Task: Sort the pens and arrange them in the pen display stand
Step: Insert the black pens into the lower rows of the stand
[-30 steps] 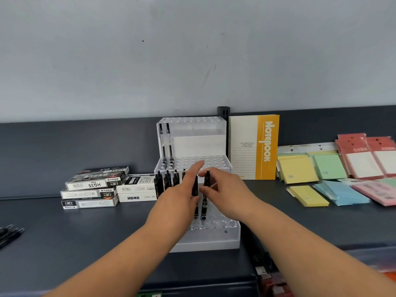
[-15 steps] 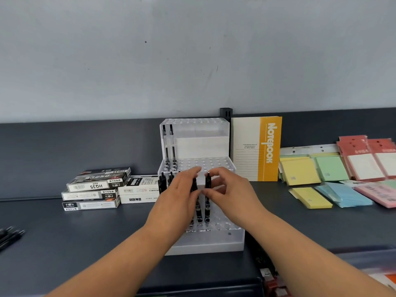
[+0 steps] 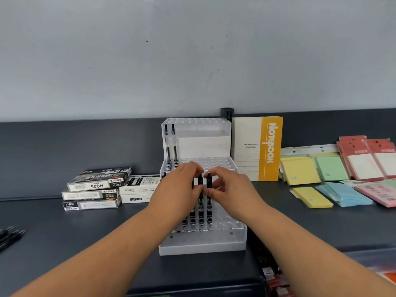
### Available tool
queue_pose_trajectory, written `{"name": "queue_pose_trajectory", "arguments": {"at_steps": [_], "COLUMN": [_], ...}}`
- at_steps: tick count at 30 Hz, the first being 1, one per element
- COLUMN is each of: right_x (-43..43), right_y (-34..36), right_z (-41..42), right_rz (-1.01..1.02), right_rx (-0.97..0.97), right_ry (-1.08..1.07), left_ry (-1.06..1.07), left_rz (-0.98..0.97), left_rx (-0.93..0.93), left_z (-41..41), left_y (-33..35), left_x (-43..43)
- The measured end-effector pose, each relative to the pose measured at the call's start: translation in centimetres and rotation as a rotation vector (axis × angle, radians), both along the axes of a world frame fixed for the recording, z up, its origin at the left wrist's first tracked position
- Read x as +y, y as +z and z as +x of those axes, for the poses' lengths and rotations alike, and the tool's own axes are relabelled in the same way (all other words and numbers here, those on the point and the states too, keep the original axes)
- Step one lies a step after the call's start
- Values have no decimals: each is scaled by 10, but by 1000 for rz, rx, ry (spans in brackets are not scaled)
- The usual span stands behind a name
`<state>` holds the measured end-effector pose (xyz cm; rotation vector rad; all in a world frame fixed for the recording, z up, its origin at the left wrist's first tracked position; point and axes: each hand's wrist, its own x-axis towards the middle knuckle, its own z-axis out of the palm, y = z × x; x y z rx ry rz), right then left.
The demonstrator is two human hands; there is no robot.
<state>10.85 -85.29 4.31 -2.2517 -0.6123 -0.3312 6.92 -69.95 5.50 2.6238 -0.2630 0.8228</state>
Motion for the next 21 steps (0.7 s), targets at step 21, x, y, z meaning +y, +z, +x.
{"name": "queue_pose_trajectory", "arguments": {"at_steps": [21], "right_x": [49], "right_y": [41], "right_z": [-44], "right_rz": [-211], "right_rx": [-345], "right_ry": [-74], "left_ry": [271], "left_rz": [88], "left_rx": [-100], "left_z": [-36], "left_y": [1], "left_x": [57]}}
